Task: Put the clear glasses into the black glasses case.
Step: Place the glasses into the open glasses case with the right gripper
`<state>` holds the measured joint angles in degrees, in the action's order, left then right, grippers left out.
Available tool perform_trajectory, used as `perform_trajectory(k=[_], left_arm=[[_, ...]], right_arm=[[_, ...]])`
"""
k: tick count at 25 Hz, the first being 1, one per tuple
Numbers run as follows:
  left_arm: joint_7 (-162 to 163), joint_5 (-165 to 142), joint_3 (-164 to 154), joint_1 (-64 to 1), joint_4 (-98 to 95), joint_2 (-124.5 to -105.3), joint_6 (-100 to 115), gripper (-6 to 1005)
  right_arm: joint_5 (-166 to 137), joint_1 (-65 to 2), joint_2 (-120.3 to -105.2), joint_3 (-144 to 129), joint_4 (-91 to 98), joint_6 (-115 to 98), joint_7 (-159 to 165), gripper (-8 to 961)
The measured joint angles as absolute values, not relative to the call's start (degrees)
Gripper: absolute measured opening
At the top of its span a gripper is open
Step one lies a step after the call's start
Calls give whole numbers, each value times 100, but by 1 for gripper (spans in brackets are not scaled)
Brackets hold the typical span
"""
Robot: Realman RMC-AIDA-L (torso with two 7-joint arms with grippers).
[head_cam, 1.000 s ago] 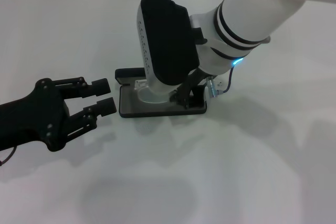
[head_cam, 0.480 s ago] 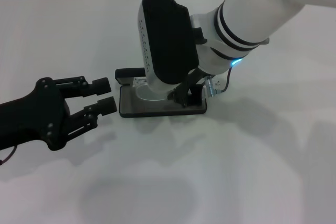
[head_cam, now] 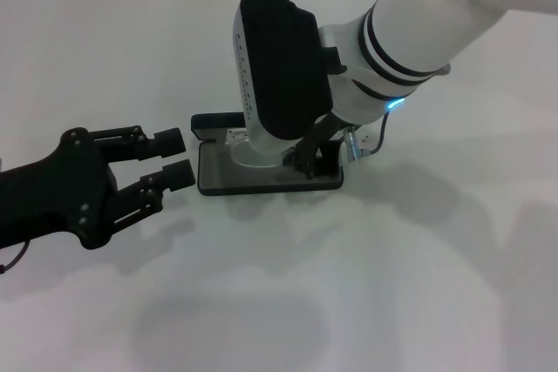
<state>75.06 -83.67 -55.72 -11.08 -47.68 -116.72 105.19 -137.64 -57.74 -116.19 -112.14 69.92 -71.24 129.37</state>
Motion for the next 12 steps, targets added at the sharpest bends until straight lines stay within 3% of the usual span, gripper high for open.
perform_trajectory(k=[12], left_arm=[[7506, -8367, -5572, -1107, -4754, -11676, 10520, 437]], right_arm=[[-13775, -5774, -11619, -11285, 6987, -7064, 12938, 109]])
